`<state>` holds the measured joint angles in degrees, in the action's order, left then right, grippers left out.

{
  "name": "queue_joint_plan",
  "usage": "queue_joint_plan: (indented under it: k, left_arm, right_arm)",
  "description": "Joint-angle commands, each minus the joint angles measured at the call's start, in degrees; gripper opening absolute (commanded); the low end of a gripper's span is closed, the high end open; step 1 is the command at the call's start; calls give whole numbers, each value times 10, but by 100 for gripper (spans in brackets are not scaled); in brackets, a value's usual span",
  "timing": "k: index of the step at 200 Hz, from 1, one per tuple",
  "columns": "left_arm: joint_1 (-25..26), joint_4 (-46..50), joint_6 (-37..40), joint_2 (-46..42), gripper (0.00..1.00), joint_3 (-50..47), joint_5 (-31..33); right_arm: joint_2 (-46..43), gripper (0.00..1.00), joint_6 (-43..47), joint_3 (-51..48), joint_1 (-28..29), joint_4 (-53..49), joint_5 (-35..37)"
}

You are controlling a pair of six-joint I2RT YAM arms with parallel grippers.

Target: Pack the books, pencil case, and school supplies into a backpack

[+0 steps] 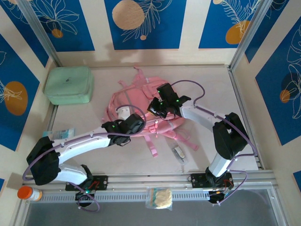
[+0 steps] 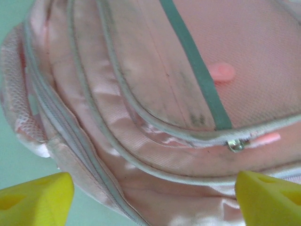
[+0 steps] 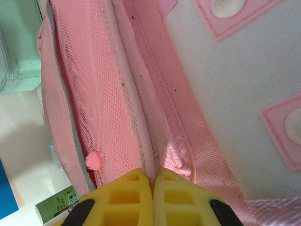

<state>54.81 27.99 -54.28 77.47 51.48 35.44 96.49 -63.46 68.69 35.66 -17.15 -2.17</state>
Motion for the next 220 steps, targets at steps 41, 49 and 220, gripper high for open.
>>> queue_joint_plan:
  k: [41, 49, 220]
  left_arm:
    - [9, -40, -13, 99, 99, 84, 14]
    - [10, -52, -15, 107, 99, 88, 20]
    - [12, 39, -97, 25, 94, 19, 52]
  right_arm:
    - [8, 0, -6, 28, 10, 45, -26]
    - [8, 0, -6, 29, 10, 44, -26]
    - [14, 0, -7, 47, 3, 49, -39]
